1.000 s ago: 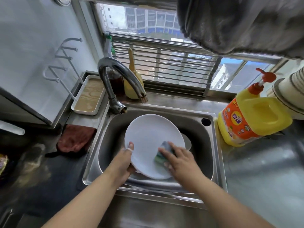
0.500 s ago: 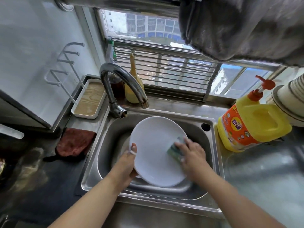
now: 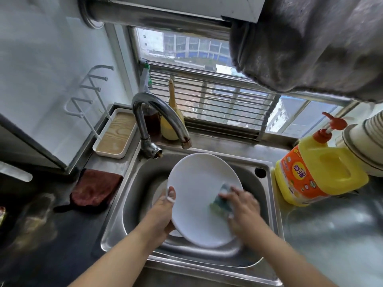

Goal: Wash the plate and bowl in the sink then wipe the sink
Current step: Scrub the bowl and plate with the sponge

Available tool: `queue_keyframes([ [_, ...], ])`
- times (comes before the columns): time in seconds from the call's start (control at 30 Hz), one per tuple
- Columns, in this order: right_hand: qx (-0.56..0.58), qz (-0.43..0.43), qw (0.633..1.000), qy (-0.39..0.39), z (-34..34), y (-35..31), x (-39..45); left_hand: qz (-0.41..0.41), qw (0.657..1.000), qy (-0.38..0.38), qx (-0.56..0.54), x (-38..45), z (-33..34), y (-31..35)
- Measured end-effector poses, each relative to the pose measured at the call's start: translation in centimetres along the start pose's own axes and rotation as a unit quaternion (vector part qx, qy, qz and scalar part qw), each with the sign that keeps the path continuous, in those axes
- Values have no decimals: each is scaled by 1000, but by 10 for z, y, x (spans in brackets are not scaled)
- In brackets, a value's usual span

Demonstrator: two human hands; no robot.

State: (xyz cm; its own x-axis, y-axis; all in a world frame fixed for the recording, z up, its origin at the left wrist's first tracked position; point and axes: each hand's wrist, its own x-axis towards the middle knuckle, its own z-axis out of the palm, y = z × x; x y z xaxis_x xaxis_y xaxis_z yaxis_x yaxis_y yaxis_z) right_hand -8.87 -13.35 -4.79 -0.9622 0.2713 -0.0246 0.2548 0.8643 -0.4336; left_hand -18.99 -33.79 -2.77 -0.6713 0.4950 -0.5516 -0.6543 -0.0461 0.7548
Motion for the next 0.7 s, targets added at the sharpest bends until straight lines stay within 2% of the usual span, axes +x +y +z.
queue_keyframes([
  [0.07,-20,76,997,25,-16,-2,34,-11,1000,-13,4,-1,8,-4],
  [0.13,25,103,994,37,-21,-24,64,-31,999,-27,8,-1,17,-5],
  [0.2,66,56,994,59,-16,-59,75,-38,998,-44,-17,0,23,-1],
  [0.3,103,-41,994,10,-1,-99,51,-2,996,-73,-54,-1,21,9],
  [0.37,126,-51,991,-5,2,-101,30,12,994,-95,-47,-1,15,7],
  [0.47,107,-41,993,-10,-4,-89,41,4,998,-57,-30,-3,17,0],
  [0.6,84,61,993,48,-18,-68,76,-13,999,-26,-23,-5,20,3],
  [0.7,-9,103,995,18,-25,-40,68,-6,999,-5,-37,-4,17,9],
])
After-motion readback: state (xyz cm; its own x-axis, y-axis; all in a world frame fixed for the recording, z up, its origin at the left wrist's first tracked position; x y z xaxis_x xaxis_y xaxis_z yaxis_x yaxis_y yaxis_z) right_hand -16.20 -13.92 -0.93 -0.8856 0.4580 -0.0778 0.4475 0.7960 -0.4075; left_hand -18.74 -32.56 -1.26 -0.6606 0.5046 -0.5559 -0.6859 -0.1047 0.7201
